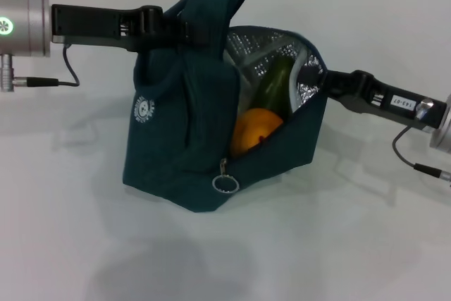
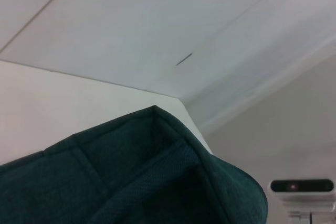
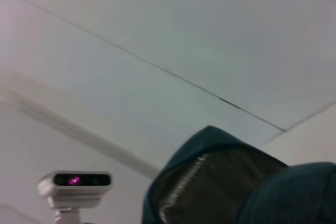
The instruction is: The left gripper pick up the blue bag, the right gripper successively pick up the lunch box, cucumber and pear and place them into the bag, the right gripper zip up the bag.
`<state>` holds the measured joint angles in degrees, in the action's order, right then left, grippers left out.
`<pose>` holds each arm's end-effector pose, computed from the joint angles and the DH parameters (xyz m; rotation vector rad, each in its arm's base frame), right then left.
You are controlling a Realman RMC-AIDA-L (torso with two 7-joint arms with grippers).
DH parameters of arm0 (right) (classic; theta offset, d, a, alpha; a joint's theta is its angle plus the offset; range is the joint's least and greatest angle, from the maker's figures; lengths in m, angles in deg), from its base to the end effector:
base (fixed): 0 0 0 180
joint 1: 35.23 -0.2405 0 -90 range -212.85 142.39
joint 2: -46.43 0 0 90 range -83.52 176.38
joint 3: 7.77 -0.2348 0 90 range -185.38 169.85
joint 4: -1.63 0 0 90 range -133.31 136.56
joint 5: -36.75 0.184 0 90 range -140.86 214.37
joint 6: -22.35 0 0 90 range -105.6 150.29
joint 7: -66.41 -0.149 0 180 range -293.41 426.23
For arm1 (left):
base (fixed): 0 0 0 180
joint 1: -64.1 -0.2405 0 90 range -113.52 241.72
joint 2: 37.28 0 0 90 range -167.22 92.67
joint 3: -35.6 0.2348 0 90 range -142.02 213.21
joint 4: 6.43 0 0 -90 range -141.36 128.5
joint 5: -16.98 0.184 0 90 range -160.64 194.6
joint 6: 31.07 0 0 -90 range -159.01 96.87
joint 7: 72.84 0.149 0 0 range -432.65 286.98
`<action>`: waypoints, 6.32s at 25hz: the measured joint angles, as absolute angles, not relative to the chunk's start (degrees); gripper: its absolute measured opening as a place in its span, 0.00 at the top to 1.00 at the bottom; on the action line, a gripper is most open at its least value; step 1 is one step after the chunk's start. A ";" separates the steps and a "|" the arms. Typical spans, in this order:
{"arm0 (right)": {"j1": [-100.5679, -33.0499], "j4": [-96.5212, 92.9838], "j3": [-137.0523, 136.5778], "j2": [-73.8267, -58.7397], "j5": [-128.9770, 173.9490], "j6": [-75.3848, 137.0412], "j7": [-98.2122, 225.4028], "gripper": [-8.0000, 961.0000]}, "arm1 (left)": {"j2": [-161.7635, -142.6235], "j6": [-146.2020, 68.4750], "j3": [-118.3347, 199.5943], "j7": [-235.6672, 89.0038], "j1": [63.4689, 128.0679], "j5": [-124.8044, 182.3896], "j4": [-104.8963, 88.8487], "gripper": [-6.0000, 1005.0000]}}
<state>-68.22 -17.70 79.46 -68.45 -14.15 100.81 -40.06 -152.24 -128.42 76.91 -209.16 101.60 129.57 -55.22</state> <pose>0.1830 0.3131 -0.0261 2.3412 -1.5868 -1.2929 -0.1722 0.3334 0.0549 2.5918 1.5771 0.8004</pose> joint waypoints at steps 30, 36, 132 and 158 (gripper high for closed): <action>-62.27 -19.43 72.03 -63.79 -15.06 115.58 -29.75 0.95 | -155.58 -128.20 83.57 -208.41 102.90 127.43 -47.60 0.95; -62.36 -19.29 72.03 -63.78 -16.03 113.68 -29.74 0.94 | -155.66 -127.91 83.76 -208.12 102.63 127.52 -47.56 0.95; -55.18 -12.13 77.25 -69.76 -31.90 114.68 17.33 0.21 | -156.45 -126.51 83.67 -206.95 102.80 127.44 -46.86 0.89; -55.24 -12.44 77.64 -69.74 -29.69 111.38 15.78 0.97 | -156.45 -127.05 83.76 -206.17 102.42 126.92 -46.86 0.86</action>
<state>-55.24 -12.44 77.64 -69.74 -29.69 111.38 15.78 -156.45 -127.05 83.76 -206.17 102.42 126.92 -46.86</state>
